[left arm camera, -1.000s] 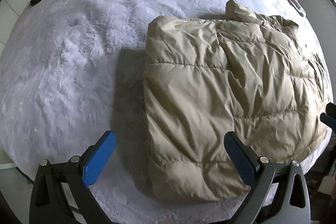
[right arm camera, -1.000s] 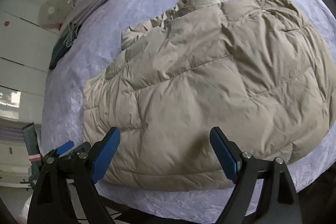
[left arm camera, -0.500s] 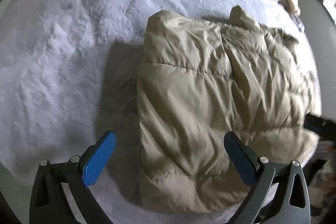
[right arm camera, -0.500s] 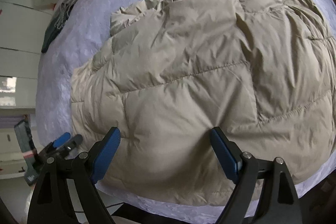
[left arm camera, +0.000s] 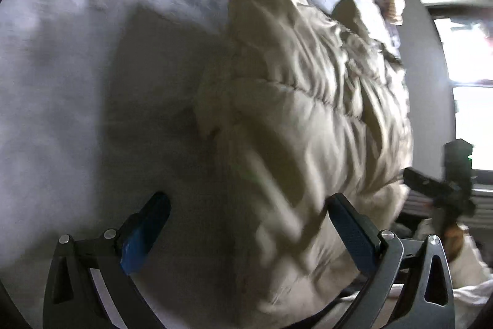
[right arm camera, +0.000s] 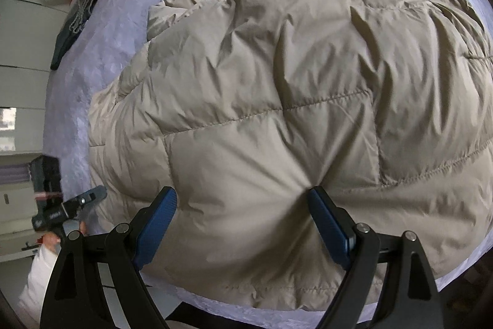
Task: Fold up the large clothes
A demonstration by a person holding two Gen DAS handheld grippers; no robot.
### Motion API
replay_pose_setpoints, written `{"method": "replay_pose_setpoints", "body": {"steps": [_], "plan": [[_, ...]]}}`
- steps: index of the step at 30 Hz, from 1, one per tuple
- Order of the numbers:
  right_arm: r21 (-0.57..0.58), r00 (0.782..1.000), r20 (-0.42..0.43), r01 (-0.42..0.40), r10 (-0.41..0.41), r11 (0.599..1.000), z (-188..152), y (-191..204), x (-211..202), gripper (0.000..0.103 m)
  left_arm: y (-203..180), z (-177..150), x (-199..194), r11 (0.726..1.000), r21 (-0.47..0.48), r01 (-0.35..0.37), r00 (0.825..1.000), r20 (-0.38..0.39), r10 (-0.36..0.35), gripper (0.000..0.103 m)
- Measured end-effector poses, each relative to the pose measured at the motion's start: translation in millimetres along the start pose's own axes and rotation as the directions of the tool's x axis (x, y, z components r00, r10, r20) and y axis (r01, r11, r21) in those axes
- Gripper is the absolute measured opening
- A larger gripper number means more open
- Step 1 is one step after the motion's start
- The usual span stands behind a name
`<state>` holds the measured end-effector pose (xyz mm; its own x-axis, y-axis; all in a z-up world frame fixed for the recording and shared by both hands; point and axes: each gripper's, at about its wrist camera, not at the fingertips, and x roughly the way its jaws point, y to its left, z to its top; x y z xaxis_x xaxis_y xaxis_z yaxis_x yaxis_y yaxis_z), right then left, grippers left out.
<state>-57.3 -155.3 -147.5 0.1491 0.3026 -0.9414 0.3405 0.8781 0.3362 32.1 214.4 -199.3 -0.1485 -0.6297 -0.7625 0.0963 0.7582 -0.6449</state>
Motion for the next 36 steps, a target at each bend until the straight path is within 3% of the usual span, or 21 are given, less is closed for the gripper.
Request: {"method": "replay_pose_setpoints", "body": {"steps": [4,10,11,12,13,16,17,18,19,22,26,36], "plan": [[-0.011,1.000,-0.005,0.013,-0.013,1.000,1.5,1.0,3.0,0.090,-20.1,12.7,30.0,0.994,0.046,0.097,0.994,-0.045,-0.095,0.103],[-0.027,1.000,-0.023,0.018,-0.018,0.999,5.8,10.0,0.9,0.090,-33.4,17.8,53.4,0.990,0.071,0.123,0.988,-0.100,-0.115,0.101],[-0.033,1.000,-0.019,0.011,-0.012,0.999,6.4,10.6,-4.3,0.090,-34.5,17.6,51.5,0.989,0.069,0.130,0.988,-0.097,-0.123,0.093],[-0.037,1.000,-0.012,0.012,-0.013,0.999,7.7,11.8,-7.1,0.090,-36.4,17.4,49.2,0.988,0.069,0.139,0.986,-0.100,-0.131,0.065],[-0.045,1.000,0.003,0.016,-0.016,0.999,8.6,11.0,-11.9,0.090,-38.9,16.6,46.2,0.986,0.059,0.158,0.983,-0.104,-0.151,0.049],[-0.050,0.997,0.066,0.040,-0.037,0.998,13.8,5.9,-23.6,0.086,-58.2,9.2,27.9,0.987,0.089,0.136,0.989,-0.072,-0.130,0.031],[-0.043,0.995,0.092,0.035,-0.031,0.998,16.4,2.9,-26.4,0.064,-66.5,7.3,21.9,0.987,0.100,0.128,0.991,-0.062,-0.122,0.030],[-0.035,0.994,0.107,0.031,-0.027,0.999,18.6,0.7,-27.4,0.030,-77.4,4.9,14.0,0.986,0.113,0.125,0.991,-0.051,-0.120,0.029],[-0.024,0.993,0.115,0.032,-0.029,0.999,21.7,-2.7,-26.0,0.019,-86.0,2.1,6.4,0.984,0.124,0.125,0.992,-0.041,-0.121,0.029],[-0.007,0.990,0.140,-0.002,0.003,1.000,31.8,-10.6,-15.1,0.011,-129.6,-4.9,-18.2,0.978,0.161,0.135,0.991,-0.014,-0.135,0.029],[-0.026,0.988,0.151,-0.022,0.026,0.999,46.4,-14.3,6.5,0.010,-188.7,-16.1,-33.2,0.975,0.201,0.095,0.995,0.006,-0.098,0.029],[0.040,0.981,0.105,-0.169,0.164,0.985,76.1,-42.8,40.9,0.004,-324.7,-18.7,8.4,0.972,0.215,-0.099,0.995,0.000,0.101,0.029]]}}
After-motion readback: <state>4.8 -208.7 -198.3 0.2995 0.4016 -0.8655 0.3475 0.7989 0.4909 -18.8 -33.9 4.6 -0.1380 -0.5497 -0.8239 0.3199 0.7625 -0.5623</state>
